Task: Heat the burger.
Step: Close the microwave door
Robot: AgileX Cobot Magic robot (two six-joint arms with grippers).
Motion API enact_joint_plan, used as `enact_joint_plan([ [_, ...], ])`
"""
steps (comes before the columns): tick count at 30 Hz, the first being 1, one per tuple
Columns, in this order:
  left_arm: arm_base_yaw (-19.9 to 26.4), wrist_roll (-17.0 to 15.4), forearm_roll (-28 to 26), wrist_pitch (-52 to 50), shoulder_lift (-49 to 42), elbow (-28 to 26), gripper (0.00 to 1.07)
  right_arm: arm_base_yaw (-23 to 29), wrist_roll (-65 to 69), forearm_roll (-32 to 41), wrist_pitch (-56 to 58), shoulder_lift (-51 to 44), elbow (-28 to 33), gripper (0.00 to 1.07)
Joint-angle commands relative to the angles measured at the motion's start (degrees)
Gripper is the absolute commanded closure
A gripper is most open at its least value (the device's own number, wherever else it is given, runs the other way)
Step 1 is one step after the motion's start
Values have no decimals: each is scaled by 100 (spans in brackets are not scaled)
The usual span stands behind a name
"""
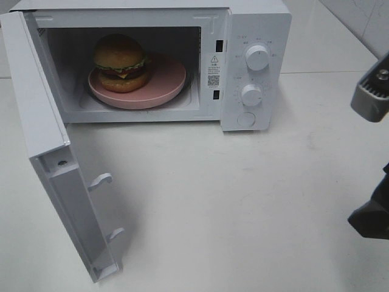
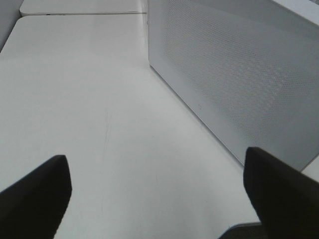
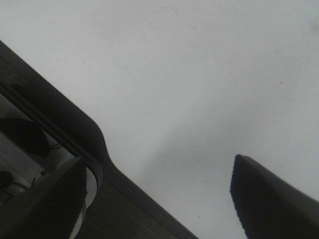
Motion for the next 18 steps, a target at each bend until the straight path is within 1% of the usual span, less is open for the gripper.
enact_joint_plan([
  [1, -6, -17, 17, -80, -97, 11, 18, 17, 183, -126, 126, -258, 149, 31],
  [3, -6, -17, 17, -80, -97, 11, 18, 17, 315, -206, 120, -722, 367, 31],
  [4, -6, -17, 17, -80, -97, 11, 18, 17, 315, -206, 120, -722, 367, 31],
  [6, -6, -17, 17, -80, -97, 11, 18, -109, 378, -189, 86, -1163, 579, 31],
  [7, -6, -17, 17, -80, -97, 11, 18, -109, 378, -189, 86, -1163, 579, 31],
  [8, -6, -17, 17, -80, -97, 11, 18, -206, 424, -183, 80, -1312, 642, 31],
  [9, -6, -17, 17, -80, -97, 11, 18, -464, 435, -178, 57, -1610, 756, 31],
  [10, -6, -17, 17, -80, -97, 11, 18, -464, 435, -178, 57, -1610, 756, 31],
  [11, -6, -17, 17, -80, -97, 11, 18, -716, 435, -166, 52, -1856, 831, 31],
  [12, -6, -17, 17, -80, -97, 11, 18, -716, 435, -166, 52, -1856, 831, 31],
  [13, -6, -17, 17, -80, -97, 11, 18, -854, 435, -149, 52, -1994, 865, 31],
  [14, -6, -17, 17, -80, -97, 11, 18, -1071, 435, -109, 17, -2246, 928, 31],
  [15, -6, -17, 17, -80, -97, 11, 18, -1071, 435, -109, 17, -2246, 928, 31],
  [17, -6, -17, 17, -80, -97, 11, 18, -1381, 413, 6, -109, -2664, 1026, 31],
  [18, -6, -17, 17, -80, -97, 11, 18, -1381, 413, 6, -109, -2664, 1026, 31],
])
